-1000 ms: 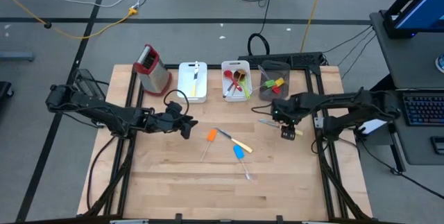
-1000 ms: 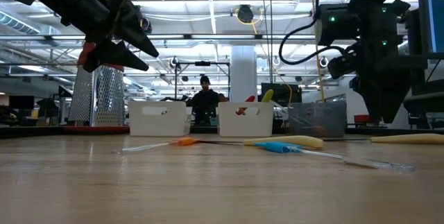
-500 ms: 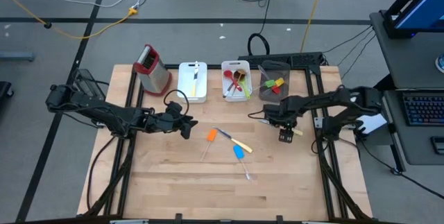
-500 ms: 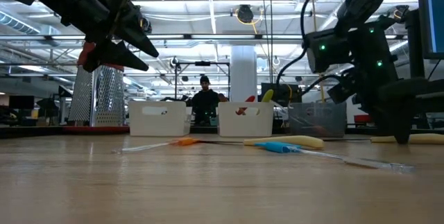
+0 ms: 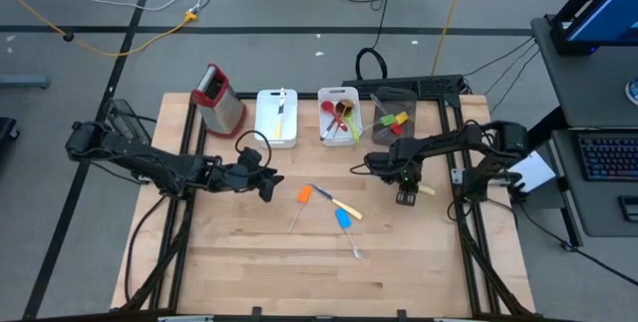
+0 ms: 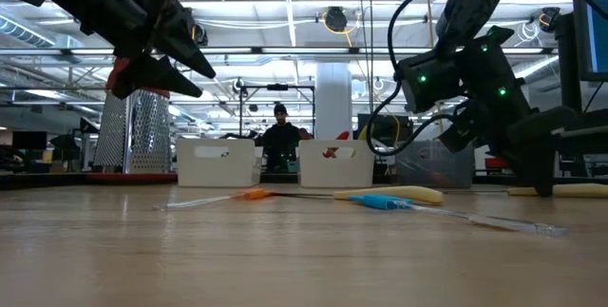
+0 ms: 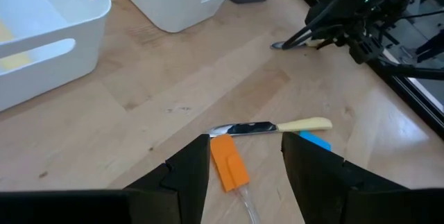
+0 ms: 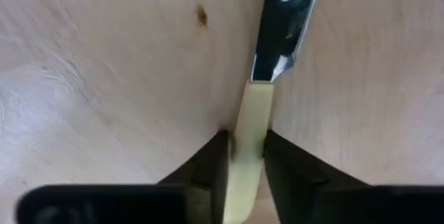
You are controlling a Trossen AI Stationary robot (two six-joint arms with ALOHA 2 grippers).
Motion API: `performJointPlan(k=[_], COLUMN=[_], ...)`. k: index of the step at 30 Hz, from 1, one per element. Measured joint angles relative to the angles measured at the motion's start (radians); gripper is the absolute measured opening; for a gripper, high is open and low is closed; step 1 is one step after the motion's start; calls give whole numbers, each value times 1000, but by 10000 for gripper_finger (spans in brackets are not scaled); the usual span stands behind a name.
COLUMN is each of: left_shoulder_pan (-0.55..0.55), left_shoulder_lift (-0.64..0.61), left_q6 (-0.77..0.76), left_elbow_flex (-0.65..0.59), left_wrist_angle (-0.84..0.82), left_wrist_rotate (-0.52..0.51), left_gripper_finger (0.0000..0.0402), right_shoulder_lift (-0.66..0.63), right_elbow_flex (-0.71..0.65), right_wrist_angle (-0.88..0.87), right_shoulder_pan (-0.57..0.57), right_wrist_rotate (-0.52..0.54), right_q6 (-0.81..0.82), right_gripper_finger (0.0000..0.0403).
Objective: Pick & Place Kitchen Items
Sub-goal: Put the right yellow knife into the left white bin
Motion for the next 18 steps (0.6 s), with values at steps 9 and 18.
performJointPlan(k=[9, 18], left_shoulder_pan=[-1, -1], left_shoulder_lift=[0, 0], left_q6=[-4, 4], left_elbow_flex=[0, 0], left_wrist_angle=[-12, -21], left_wrist_rotate=[-2, 21], left_gripper_finger=[184, 184], right_shoulder_lift=[-44, -206], right_elbow_flex=[-1, 0], right_wrist_angle=[14, -87], right_shoulder_pan=[0, -2], right_wrist_rotate=[5, -43], right_q6=[1, 4], right_gripper_finger=[42, 42])
